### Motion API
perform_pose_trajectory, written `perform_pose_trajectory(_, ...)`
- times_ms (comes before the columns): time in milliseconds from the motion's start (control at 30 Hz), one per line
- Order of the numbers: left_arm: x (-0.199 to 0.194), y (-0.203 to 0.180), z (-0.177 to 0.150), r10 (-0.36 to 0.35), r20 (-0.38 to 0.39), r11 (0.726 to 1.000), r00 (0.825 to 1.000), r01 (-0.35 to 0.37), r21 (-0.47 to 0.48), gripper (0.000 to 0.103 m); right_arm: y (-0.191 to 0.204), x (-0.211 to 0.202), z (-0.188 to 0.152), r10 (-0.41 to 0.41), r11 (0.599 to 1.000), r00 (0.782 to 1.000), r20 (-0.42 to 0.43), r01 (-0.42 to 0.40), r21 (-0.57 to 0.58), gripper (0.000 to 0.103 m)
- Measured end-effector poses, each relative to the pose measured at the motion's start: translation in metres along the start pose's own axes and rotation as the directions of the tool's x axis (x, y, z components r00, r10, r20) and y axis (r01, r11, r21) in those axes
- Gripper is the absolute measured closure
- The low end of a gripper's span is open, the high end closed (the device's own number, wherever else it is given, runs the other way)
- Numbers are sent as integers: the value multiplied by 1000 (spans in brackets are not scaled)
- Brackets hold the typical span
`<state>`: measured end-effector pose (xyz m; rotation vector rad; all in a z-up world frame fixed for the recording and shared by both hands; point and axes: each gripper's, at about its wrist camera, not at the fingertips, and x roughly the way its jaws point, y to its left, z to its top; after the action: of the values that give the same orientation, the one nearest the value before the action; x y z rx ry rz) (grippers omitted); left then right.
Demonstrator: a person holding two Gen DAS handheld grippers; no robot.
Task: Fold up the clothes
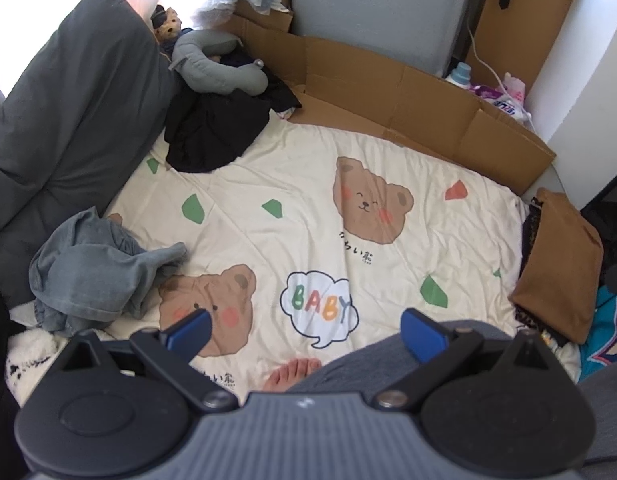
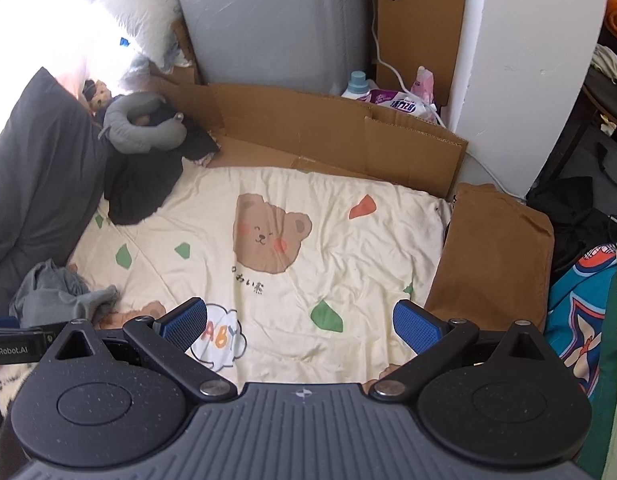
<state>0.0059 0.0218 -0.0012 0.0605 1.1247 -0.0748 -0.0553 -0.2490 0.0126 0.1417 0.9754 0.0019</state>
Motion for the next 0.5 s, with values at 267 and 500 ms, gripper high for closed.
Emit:
perform_pose_trajectory(267, 0, 27, 13, 15, 31, 999, 999, -14, -40, 1, -1, -3, 4, 35, 999, 999, 23, -36, 17, 1)
perform_pose_trajectory(500, 0, 47, 26, 53, 50, 997, 997, -50, -55, 1, 3, 1, 8, 39, 999, 999, 20, -40, 36, 1)
